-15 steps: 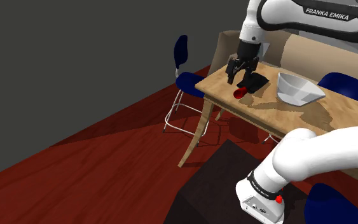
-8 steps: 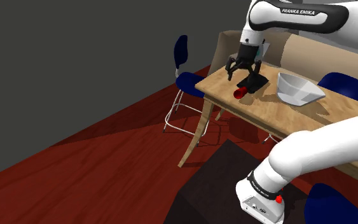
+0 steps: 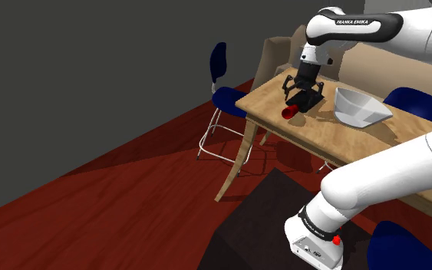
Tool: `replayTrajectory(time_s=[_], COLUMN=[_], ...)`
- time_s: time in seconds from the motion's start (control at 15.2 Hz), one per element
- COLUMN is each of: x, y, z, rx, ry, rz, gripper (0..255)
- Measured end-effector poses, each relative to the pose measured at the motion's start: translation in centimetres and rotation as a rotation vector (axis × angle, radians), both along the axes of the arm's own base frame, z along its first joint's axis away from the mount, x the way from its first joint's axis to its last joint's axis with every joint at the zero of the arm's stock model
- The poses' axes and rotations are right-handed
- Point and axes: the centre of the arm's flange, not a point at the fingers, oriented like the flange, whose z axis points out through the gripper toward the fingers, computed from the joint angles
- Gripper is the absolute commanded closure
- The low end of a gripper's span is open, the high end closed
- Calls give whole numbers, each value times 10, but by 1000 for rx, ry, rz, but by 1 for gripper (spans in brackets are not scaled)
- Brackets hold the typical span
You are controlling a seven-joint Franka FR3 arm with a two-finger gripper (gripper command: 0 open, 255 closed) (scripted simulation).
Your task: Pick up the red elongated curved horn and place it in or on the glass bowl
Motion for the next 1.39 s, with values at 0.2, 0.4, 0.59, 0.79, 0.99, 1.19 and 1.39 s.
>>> replayTrajectory(time_s=[0.2,0.4,0.59,0.79,0.99,1.19,1.39], x=[-4,-6,-7,-7,-7,-7,-7], y=[-1,0,1,1,1,1,1], z=[-13,-29,-32,-32,-32,-32,-32], rx=[0,0,0,0,0,0,0], ry=[1,2,1,1,1,1,1], rz=[-12,-14,-14,-14,-14,-14,-14], gripper=[0,0,0,0,255,255,255])
